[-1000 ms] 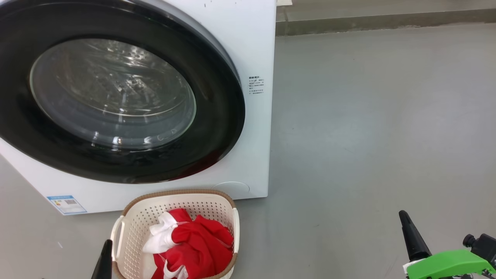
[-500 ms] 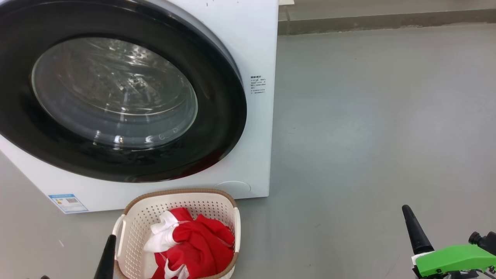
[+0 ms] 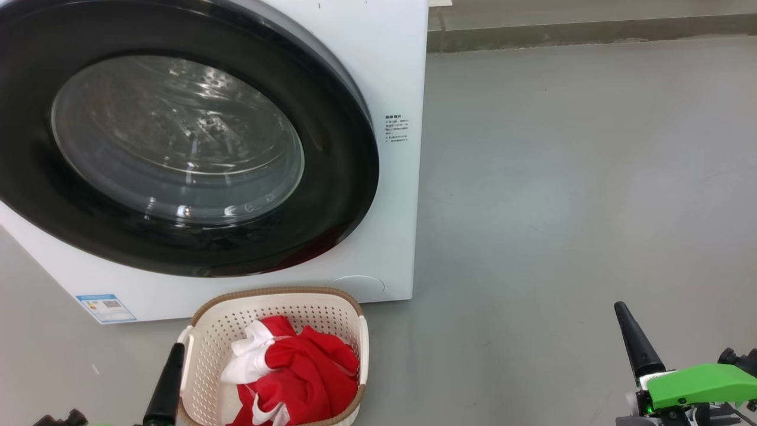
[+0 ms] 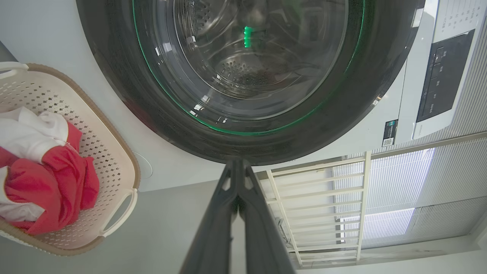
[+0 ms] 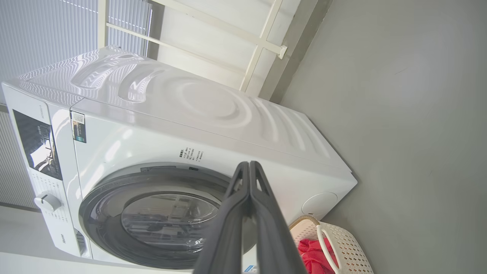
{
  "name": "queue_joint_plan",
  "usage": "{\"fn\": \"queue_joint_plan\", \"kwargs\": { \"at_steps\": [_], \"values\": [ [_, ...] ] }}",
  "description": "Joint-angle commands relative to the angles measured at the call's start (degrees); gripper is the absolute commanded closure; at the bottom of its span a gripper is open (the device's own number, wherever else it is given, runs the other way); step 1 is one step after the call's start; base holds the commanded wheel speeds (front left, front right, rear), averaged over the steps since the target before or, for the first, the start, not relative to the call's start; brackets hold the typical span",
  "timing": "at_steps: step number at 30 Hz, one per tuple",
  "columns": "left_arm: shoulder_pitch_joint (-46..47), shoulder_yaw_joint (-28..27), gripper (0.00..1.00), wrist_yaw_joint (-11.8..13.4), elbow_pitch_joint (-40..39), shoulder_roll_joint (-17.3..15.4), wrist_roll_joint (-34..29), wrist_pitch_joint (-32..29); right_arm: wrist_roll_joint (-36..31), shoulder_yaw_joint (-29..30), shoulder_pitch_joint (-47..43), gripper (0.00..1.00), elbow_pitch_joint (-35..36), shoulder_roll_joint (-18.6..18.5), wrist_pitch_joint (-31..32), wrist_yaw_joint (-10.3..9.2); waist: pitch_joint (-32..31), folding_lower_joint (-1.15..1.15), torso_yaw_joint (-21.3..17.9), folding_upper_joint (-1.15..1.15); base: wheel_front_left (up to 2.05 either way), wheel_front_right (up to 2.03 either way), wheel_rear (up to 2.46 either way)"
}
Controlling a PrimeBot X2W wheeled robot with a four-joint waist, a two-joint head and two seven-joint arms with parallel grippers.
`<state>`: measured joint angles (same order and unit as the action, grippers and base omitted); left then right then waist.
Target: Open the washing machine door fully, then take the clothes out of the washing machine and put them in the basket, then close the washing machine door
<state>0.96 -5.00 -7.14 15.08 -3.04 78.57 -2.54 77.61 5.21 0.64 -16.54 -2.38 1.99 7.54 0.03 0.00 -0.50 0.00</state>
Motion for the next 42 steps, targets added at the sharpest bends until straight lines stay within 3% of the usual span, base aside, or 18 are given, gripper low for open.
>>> {"fn": "queue_joint_plan", "kwargs": {
  "at_steps": [1, 22, 42],
  "values": [
    [2.97, -1.33, 1.0, -0.29, -1.28, -0.65, 1.59, -0.51, 1.87, -0.38, 3.45, 1.0, 1.82, -0.98, 0.4, -0.02, 0.01, 0.0, 0.03, 0.0, 0.0, 0.0, 0.0],
    [5.22, -1.54, 1.0, -0.35, -1.05, 0.16, 13.58, -3.96, 15.06, 0.7, 5.48, 1.0, 2.55, -0.96, 4.0, -0.05, 0.14, 0.0, 0.5, 0.0, 0.0, 0.0, 0.0],
    [5.22, -1.53, 1.0, -0.35, -1.05, 0.16, 13.59, -3.95, 14.91, 0.87, 5.5, 1.0, 2.54, -0.84, 4.14, -0.05, 0.14, 0.0, 0.5, 0.0, 0.0, 0.0, 0.0]
  ]
}}
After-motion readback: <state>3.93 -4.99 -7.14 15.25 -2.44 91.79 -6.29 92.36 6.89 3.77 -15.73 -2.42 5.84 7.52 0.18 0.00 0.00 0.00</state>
